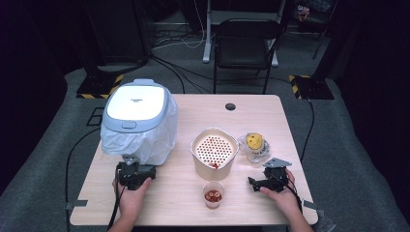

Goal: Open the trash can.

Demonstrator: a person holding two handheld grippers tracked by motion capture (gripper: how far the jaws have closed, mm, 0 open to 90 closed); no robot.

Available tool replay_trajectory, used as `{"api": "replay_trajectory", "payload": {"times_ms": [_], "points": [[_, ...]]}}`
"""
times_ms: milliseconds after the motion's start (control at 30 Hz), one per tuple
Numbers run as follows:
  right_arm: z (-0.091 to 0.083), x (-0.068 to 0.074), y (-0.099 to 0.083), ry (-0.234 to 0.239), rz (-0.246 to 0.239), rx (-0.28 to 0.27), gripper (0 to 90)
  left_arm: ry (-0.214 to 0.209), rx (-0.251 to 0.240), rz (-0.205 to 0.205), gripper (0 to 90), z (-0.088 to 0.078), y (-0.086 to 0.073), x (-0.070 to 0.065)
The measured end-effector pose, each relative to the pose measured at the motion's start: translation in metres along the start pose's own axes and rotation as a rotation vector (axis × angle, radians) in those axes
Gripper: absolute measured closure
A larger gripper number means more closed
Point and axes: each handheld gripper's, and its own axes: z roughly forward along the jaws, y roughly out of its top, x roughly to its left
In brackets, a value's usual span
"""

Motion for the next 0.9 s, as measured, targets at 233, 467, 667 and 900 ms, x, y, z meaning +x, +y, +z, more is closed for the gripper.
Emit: {"api": "replay_trajectory", "payload": {"times_ms": [233, 467, 667, 900], "points": [[0.0, 0.0, 0.0, 0.0, 0.0, 0.0, 0.2, 0.019, 0.033, 0.044, 23.6, -0.012, 0.004, 0.015], [0.0, 0.0, 0.0, 0.0, 0.0, 0.0, 0.2, -0.019, -0.044, 0.084, 35.2, -0.029, 0.004, 0.022], [0.0, 0.0, 0.0, 0.0, 0.0, 0.0, 0.2, -0.059, -0.091, 0.094, 48.8, -0.024, 0.002, 0.023], [0.0, -0.001, 0.0, 0.006, -0.007, 0.001, 0.1, -0.018, -0.09, 0.15, 51.1, -0.022, 0.001, 0.019]]}}
